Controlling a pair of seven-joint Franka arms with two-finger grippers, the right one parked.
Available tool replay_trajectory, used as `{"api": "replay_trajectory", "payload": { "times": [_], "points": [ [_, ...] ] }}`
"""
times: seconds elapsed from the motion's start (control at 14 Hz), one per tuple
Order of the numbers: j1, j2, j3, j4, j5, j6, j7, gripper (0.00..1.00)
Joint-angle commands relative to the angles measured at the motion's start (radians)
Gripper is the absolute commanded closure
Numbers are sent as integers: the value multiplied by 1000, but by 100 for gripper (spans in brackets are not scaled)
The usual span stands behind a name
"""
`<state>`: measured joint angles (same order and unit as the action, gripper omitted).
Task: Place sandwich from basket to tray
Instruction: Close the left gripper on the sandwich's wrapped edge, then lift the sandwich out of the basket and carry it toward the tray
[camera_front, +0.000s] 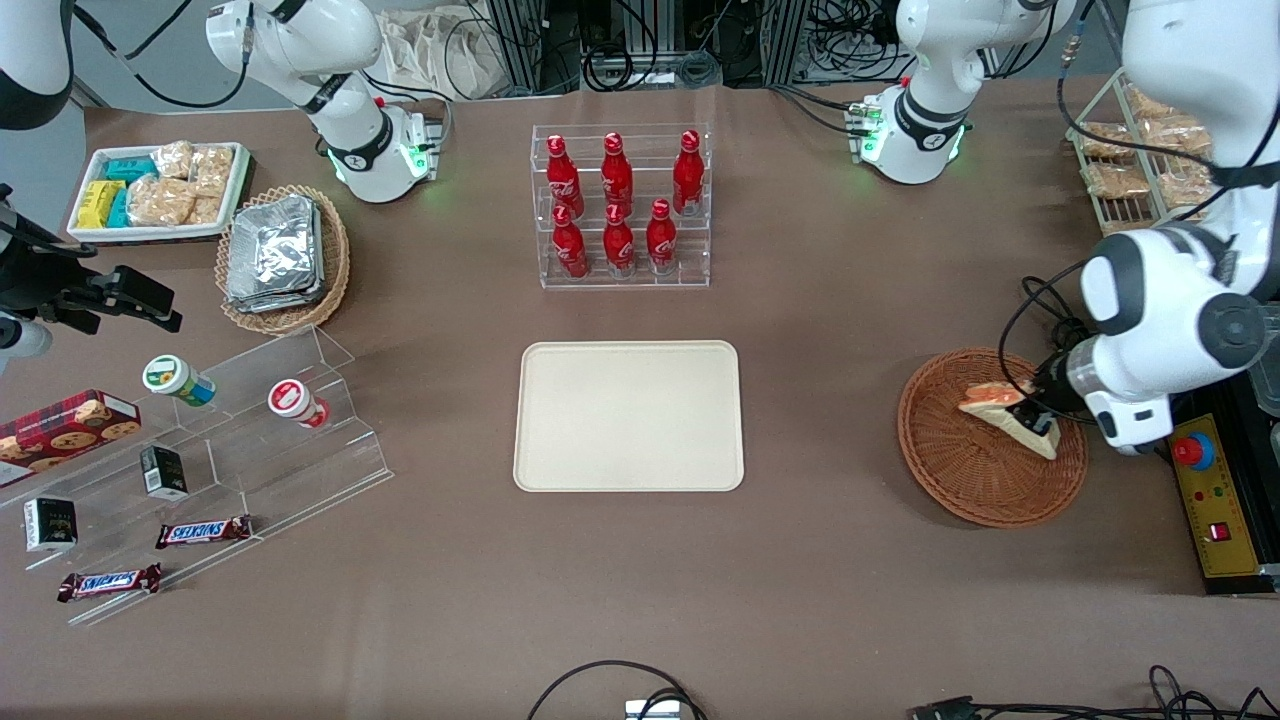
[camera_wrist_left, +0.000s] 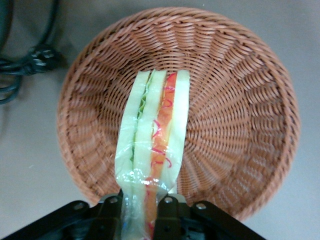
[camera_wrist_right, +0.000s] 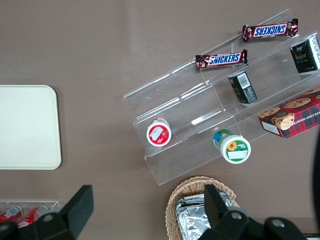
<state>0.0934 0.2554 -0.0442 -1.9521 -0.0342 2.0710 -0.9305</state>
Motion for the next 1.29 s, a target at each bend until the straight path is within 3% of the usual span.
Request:
{"api": "replay_trajectory", "payload": {
  "times": [0.0, 0.21, 0.43, 0.64, 1.0, 1.21],
  "points": [
    [-9, -2, -37, 178, 14, -206, 30, 100],
    [-11, 2, -101, 346, 13, -394, 104, 100],
    [-15, 11, -224, 447, 16, -448, 125, 100],
    [-85, 31, -318, 466, 97, -440, 212, 100],
    [-286, 163, -325, 516, 105, -414, 202, 100],
    [-339, 243, -326, 541, 103, -378, 206, 100]
  ]
}}
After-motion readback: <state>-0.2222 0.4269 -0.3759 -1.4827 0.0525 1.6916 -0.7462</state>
